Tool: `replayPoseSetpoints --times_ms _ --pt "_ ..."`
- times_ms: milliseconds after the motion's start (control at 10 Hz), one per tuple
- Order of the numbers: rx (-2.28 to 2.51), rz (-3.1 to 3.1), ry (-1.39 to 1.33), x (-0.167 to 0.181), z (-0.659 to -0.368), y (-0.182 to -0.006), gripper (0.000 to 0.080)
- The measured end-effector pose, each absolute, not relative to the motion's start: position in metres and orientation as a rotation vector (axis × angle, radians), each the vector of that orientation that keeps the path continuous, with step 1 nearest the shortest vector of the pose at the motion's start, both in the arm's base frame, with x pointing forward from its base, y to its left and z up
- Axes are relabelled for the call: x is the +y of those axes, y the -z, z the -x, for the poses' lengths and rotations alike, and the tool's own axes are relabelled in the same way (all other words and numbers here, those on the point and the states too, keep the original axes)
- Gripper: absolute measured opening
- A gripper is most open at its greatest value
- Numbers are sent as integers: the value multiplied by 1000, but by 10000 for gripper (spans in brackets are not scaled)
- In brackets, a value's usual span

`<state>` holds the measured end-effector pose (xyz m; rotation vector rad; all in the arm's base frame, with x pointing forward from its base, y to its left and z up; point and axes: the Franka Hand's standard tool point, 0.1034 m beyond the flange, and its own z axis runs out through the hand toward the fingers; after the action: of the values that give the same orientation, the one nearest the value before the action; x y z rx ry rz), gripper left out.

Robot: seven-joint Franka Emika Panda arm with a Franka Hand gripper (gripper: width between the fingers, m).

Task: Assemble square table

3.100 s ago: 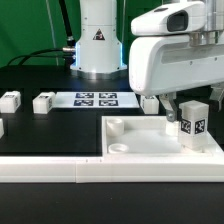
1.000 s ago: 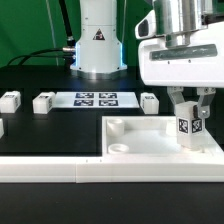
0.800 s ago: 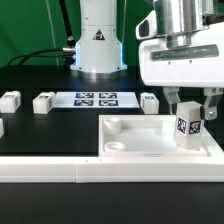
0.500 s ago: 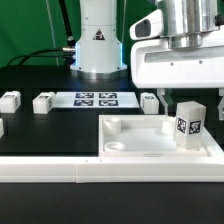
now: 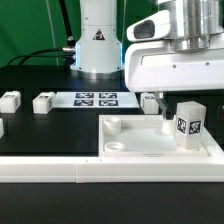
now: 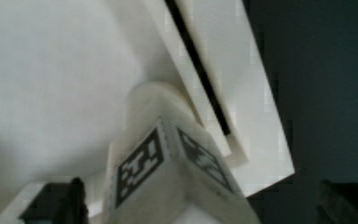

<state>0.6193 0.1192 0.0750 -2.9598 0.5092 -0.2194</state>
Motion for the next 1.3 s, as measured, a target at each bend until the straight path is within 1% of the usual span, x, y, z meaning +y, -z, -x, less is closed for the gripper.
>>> replayPoseSetpoints --times_ms 200,300,500,800,900,1000,1100,1200,1300 --pt "243 3032 235 123 -618 -74 648" --pt "-39 3091 240 126 -617 -75 648" --pt "-316 3107 238 125 -618 -76 648" --pt "-620 3080 240 120 -620 -77 648" --pt "-626 3079 241 119 -621 -77 648" --pt "-625 3079 240 119 -620 -77 629" --pt "-625 3079 240 119 -620 -77 500" --pt "-625 3079 240 119 -620 -77 500" --pt "-625 3079 240 119 -620 -77 291"
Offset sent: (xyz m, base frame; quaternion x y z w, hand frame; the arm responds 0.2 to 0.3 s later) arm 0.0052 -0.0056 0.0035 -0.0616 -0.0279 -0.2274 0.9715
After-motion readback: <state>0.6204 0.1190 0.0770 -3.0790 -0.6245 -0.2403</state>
